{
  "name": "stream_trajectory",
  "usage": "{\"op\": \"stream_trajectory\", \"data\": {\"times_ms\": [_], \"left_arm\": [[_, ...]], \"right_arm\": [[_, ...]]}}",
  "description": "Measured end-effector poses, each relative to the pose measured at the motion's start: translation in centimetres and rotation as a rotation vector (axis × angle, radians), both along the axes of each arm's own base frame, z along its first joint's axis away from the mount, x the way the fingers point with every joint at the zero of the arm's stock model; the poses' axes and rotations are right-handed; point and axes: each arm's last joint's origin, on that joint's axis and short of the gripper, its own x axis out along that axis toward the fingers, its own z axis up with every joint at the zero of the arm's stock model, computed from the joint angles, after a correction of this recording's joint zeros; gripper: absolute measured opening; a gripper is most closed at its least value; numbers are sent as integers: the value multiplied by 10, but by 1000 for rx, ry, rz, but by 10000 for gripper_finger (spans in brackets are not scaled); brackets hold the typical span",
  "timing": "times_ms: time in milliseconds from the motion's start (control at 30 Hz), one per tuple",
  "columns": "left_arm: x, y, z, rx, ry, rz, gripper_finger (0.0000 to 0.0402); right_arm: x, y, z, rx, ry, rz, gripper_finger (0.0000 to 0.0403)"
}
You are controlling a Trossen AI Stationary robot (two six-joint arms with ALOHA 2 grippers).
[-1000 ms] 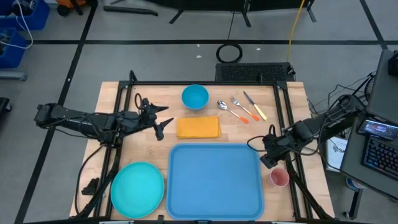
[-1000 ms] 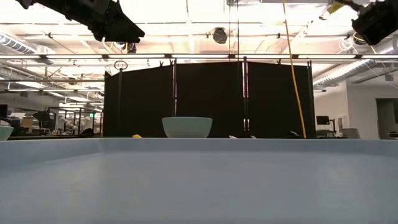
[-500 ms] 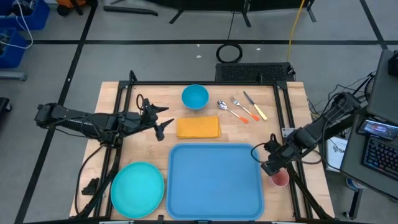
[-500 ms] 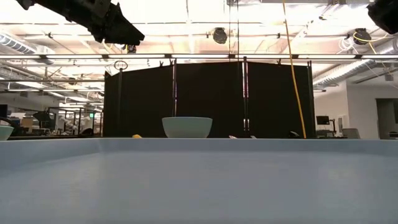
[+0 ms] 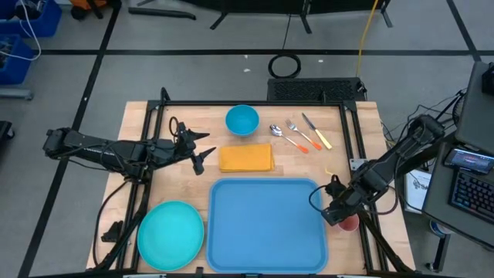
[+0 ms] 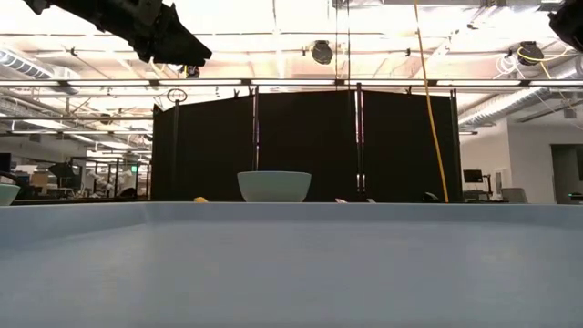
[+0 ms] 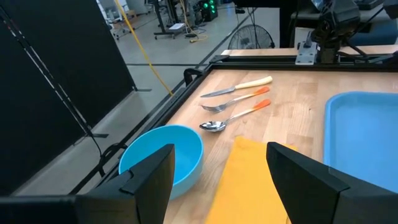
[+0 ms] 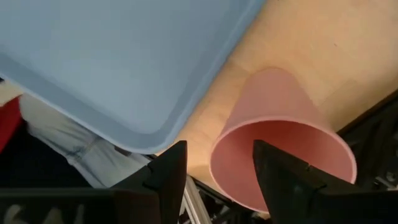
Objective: Set up tray
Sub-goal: Put the pink cup on the blue serving tray
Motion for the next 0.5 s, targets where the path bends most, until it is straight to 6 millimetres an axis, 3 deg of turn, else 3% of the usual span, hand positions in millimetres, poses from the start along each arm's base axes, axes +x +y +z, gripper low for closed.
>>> {"op": "stream_trajectory", "data": {"times_ms": [500], "left_arm": [[0,0,0,0,0,0,255]], "right_arm": [[11,9,-17,-56,50,61,173]]}}
